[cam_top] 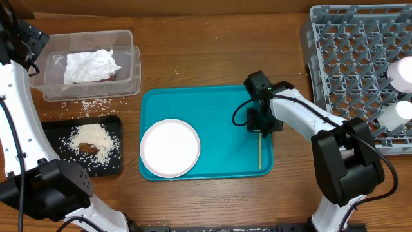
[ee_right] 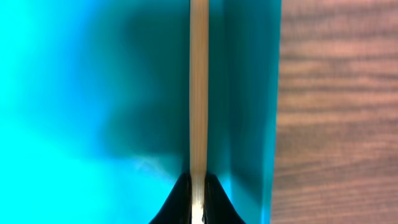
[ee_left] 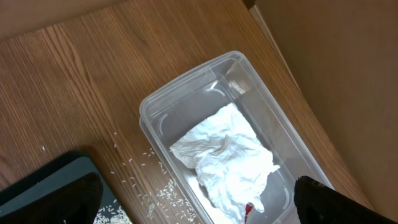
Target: Sort waste into correct bins and load items into the dishwasher
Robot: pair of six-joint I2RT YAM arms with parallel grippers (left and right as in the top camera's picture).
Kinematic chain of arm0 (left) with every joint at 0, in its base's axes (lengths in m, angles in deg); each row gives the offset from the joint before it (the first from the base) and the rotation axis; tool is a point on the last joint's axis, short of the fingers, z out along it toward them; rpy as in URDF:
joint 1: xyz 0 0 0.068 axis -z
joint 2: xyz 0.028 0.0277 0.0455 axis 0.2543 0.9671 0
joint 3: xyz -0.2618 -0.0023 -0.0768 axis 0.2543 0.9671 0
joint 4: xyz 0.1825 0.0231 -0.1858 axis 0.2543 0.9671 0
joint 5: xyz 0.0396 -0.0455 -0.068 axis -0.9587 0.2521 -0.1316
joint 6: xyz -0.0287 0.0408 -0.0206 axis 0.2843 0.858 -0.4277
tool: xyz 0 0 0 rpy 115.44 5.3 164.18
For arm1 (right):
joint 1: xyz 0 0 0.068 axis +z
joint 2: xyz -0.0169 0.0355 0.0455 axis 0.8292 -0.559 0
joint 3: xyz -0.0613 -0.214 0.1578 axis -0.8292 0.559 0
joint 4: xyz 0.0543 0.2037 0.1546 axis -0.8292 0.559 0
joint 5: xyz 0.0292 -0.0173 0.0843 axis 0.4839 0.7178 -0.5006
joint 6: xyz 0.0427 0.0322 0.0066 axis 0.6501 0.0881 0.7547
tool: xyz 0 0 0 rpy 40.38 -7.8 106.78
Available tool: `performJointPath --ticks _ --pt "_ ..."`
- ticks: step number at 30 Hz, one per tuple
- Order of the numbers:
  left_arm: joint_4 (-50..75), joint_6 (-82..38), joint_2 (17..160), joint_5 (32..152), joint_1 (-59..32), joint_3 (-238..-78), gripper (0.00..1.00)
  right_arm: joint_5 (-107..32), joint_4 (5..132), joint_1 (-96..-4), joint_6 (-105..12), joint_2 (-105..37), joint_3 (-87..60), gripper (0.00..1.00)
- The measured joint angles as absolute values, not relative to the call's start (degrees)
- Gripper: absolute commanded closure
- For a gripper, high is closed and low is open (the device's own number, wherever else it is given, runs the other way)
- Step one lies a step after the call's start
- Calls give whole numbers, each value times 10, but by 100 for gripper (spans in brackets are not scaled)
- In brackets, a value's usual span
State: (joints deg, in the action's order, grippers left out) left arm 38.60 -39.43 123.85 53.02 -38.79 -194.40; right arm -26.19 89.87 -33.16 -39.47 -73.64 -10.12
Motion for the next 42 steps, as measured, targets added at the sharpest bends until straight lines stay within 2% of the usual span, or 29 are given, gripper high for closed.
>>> performJointPath --ticks 3,7,10,14,16,24,29,35,37,42 --pt "386 -394 1238 530 -388 -1944 0 -265 945 -335 -408 -737 -128 96" --pt "386 -394 1238 530 -388 -1944 0 -269 1029 -361 -455 -736 -241 96" --pt "386 -394 1238 530 -388 -1944 0 -269 1096 -400 -504 -736 -359 96" --pt "386 -394 1238 530 -388 -1944 0 -269 1110 -479 -563 -729 -483 96" --pt "386 -394 1238 530 -388 -1944 0 -264 1079 -549 -598 -718 -524 96" --pt "386 -394 1238 530 -388 -1944 0 -320 947 -682 -715 -715 -523 96" --pt "386 -394 1238 530 -388 -1944 0 -369 865 -703 -780 -716 -476 96" --pt "386 -394 1238 530 -388 -1944 0 -389 804 -706 -803 -728 -415 96" --pt "386 -394 1238 530 -388 -1944 0 -399 800 -706 -807 -742 -404 92" --pt "386 -394 1238 530 -388 -1944 0 -423 798 -706 -813 -781 -391 65"
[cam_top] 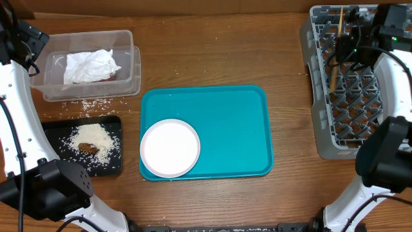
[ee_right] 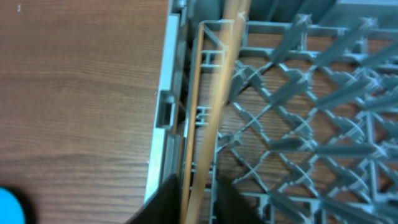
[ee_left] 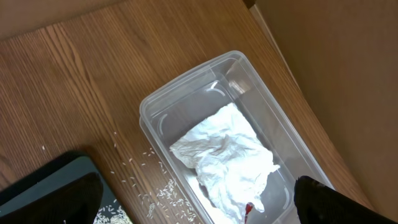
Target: Sort waste into correct bins and load items into the dishwasher
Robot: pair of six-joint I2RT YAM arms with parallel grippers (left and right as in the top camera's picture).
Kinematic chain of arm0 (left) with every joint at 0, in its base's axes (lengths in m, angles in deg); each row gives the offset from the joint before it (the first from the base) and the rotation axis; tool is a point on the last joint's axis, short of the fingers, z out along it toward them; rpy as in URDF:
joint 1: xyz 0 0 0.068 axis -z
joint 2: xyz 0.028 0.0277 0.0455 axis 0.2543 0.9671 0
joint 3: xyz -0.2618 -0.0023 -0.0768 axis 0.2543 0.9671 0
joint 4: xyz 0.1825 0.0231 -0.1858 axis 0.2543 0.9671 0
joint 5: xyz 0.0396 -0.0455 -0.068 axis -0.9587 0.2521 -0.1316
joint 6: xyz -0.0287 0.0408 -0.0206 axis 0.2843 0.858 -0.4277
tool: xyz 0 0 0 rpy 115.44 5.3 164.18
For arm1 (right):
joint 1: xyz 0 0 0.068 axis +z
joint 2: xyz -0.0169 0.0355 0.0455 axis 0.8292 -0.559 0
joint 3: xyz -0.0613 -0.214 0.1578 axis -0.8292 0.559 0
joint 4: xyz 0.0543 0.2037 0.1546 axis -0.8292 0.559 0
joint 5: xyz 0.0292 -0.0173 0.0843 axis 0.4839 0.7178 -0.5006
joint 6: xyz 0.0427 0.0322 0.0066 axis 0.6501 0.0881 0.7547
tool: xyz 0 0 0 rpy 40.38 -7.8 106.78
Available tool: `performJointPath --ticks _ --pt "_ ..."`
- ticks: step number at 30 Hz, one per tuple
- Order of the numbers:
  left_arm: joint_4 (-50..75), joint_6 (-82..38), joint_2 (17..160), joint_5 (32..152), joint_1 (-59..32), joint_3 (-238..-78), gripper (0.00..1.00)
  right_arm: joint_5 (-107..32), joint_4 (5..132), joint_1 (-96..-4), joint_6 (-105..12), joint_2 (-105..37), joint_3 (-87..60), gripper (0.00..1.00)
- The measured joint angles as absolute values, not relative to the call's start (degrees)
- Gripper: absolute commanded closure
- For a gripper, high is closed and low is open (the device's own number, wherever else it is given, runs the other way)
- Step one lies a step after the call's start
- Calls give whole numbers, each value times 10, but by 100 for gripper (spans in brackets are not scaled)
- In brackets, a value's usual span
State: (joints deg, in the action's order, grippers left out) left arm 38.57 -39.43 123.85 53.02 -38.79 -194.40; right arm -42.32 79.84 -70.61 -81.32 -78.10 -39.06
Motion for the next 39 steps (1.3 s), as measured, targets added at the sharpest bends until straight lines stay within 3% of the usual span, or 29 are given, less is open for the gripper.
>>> performJointPath --ticks 12,15,17,27,35,39 --pt "386 -394 1238 530 -388 -1944 0 -446 826 -706 -719 -785 -390 60" --pt "386 -394 1238 530 -388 -1944 0 -485 859 -706 -679 -777 -390 32" --pt "386 -394 1238 530 -388 -1944 0 -515 891 -706 -653 -755 -390 0" --pt "386 -394 1238 530 -388 -1944 0 -541 1024 -717 -617 -557 -390 0" --pt "386 -394 1238 530 -388 -1944 0 -497 1095 -855 -567 -549 -391 0" --pt "386 -394 1238 530 -388 -1944 0 -572 1150 -888 -563 -550 -391 0"
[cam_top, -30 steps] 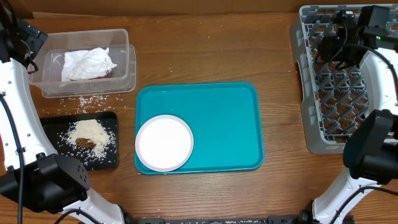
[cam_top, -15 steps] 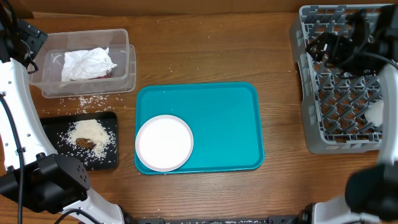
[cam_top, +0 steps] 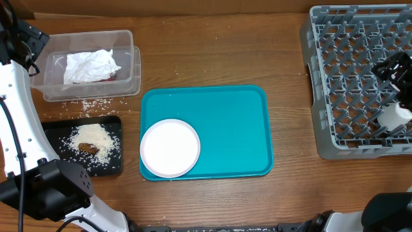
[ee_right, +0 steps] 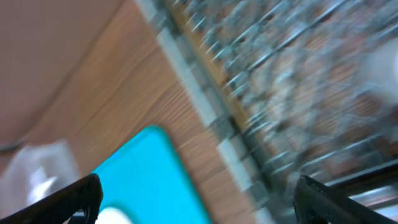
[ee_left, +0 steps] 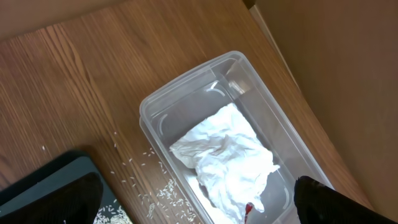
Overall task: Sort waste into correct bins and load items into the dishwasher
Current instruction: 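Move the right gripper to the white plate and grip its rim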
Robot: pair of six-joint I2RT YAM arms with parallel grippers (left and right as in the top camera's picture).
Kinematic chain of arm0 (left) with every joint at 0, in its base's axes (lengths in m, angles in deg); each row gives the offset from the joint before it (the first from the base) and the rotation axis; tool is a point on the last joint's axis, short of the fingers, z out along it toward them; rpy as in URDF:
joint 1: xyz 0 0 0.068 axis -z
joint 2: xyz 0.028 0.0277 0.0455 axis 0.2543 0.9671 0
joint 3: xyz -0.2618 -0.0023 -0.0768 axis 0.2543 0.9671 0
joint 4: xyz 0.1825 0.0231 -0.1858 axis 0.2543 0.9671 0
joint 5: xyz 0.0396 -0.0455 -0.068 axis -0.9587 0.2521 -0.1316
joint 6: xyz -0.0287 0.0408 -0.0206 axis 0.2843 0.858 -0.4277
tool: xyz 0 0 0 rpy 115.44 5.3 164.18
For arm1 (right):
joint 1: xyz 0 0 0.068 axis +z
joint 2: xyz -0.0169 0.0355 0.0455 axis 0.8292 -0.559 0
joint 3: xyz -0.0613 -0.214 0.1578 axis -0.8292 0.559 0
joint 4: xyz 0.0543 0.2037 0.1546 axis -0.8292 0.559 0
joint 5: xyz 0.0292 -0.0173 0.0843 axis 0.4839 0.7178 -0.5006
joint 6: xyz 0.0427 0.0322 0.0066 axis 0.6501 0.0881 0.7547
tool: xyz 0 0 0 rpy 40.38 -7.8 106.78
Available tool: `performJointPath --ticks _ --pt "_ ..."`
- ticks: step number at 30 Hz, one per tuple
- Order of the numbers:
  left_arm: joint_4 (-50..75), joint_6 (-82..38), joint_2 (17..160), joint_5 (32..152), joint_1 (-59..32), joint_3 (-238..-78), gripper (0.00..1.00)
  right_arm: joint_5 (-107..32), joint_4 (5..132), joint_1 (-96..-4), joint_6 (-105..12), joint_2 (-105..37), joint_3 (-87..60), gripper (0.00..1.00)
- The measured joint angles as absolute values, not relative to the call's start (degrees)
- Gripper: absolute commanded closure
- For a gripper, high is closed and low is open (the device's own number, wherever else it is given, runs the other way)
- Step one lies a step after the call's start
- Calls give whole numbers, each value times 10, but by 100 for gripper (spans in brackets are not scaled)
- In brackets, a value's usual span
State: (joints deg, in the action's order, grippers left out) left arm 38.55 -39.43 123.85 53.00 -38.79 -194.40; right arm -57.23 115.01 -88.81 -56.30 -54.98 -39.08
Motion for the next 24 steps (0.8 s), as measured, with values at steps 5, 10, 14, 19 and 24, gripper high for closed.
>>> performJointPath --ticks 5,10,14,19,24 --pt "386 -394 1238 530 -388 -1944 0 -686 1233 -832 -623 -550 -390 0" --pt "386 -394 1238 530 -388 -1944 0 -688 1251 -673 -660 -550 -354 1" --pt "386 -394 1238 530 -388 -1944 0 -677 1157 -525 -640 -550 -277 2" --pt "386 -394 1238 530 -388 -1944 0 -611 995 -367 -518 -555 -171 20" --pt "386 -394 1238 530 -388 -1944 0 -516 928 -245 -393 -597 -131 20"
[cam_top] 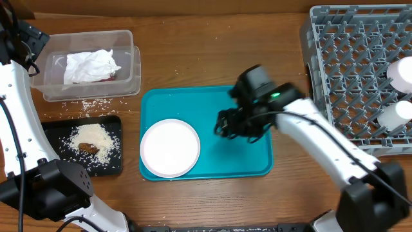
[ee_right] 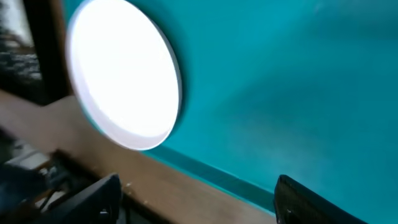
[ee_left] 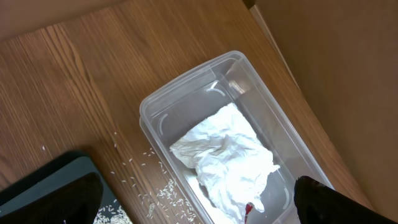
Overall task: Sort waste into correct bins and load items into the dishwasher
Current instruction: 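Move the right gripper to the white plate and grip its rim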
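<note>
A white plate lies at the front left of the teal tray. My right gripper hangs open over the tray's middle, just right of the plate. The right wrist view shows the plate ahead on the left, with nothing between the spread fingers. The grey dish rack at the right holds two white cups. No chopstick shows in it. My left gripper stays open, high above the clear bin that holds crumpled white tissue.
A black tray with a heap of rice and a brown scrap sits at the front left. Loose rice grains lie scattered on the wood between it and the clear bin.
My right gripper has moved from over the right side of the dish rack to over the teal tray beside the plate, open at both moments. The left arm has not moved.
My right gripper was first shut on a wooden chopstick lying on the teal tray. Then it held the chopstick over the rack's left part. After that it was open and empty by the rack, and now it is back over the tray.
</note>
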Robot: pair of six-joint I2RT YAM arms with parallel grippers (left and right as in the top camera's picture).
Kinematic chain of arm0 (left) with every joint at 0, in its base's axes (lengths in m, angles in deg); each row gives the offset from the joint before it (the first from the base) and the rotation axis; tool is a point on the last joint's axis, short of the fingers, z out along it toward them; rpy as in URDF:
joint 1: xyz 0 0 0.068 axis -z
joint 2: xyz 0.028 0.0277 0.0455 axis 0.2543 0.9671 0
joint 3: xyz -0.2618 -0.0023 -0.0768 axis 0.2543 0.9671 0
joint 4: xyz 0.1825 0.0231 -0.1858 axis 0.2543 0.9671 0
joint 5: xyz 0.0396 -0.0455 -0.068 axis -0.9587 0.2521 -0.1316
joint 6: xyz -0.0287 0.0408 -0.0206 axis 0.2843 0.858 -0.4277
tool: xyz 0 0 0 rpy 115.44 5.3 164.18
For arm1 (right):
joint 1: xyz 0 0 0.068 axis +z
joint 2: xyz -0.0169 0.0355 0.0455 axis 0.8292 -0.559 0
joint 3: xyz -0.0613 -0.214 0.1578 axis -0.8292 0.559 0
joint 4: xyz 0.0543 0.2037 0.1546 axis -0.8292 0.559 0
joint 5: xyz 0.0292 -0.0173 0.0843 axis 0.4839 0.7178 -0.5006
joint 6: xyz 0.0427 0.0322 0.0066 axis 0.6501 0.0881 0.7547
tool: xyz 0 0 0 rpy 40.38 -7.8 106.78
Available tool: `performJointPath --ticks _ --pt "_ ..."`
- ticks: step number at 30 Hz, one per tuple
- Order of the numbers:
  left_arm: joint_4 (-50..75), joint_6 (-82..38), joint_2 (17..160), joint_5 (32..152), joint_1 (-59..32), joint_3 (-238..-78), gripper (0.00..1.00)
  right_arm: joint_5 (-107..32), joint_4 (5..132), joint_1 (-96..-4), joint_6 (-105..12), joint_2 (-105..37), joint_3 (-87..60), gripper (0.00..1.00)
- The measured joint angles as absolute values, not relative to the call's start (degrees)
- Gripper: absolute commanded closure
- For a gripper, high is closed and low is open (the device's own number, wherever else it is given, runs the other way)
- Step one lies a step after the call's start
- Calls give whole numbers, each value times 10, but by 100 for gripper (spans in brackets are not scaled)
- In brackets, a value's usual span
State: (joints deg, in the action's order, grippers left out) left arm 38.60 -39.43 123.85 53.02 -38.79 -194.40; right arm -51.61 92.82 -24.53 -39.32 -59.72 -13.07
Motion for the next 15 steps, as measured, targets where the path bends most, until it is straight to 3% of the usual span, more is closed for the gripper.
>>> performJointPath --ticks 4,9,15 --pt "386 -394 1238 530 -388 -1944 0 -461 901 -175 -328 -643 -130 22" --pt "386 -394 1238 530 -388 -1944 0 -428 867 -126 -270 -705 -129 38" --pt "386 -394 1238 530 -388 -1944 0 -417 798 -115 -203 -724 -126 40"
